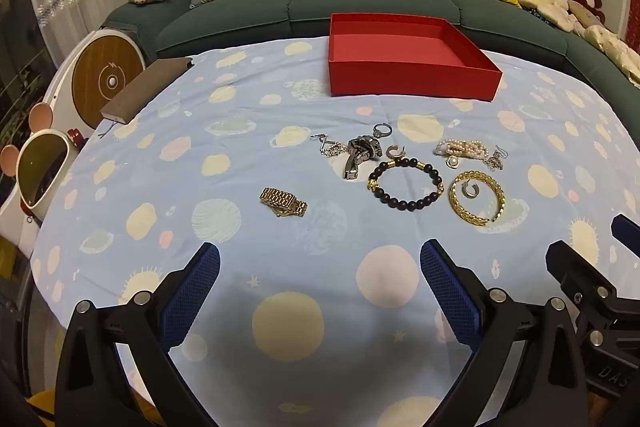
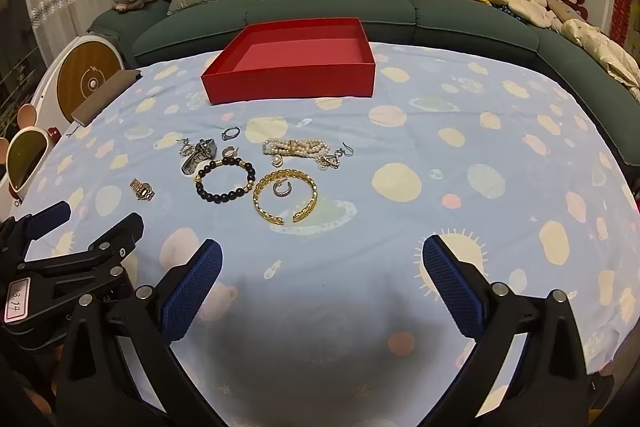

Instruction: Organize jewelry

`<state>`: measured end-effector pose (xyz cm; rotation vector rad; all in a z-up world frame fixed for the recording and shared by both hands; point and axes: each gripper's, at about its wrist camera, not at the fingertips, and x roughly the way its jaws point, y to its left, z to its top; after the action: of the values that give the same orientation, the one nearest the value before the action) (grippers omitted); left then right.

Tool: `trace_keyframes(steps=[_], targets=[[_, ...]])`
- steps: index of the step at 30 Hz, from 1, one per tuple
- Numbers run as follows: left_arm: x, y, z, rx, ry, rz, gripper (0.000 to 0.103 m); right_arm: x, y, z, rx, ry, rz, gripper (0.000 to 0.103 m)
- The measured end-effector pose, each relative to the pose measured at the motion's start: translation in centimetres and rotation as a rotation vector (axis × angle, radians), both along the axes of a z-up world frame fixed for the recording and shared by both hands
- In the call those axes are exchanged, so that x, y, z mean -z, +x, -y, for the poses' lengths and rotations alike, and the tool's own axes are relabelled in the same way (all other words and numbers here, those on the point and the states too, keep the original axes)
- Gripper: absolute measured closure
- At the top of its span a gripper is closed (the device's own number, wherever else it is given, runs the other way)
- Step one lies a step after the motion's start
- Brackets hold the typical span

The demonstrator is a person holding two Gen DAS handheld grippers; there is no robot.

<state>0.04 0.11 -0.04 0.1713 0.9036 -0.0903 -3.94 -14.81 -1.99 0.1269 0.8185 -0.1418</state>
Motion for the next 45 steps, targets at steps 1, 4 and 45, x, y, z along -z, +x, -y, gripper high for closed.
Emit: trace_keyframes(steps=[1, 4, 45], targets=[[0.1, 0.0, -0.1, -0.001, -0.004, -0.001, 0.005, 0.0, 0.0, -0.1, 0.002, -0.006, 0.004, 0.005], [-0.7, 0.0, 0.8, 0.003, 0.041, 0.031, 0.005, 0.2, 0.0, -0.5, 0.009, -0.024, 0.014, 0.005], [-0.8, 0.0, -0.5, -0.016, -0.022, 0.039, 0.005, -0.1, 0.1, -1.3, -0.032, 0.018, 0.006, 0.005]])
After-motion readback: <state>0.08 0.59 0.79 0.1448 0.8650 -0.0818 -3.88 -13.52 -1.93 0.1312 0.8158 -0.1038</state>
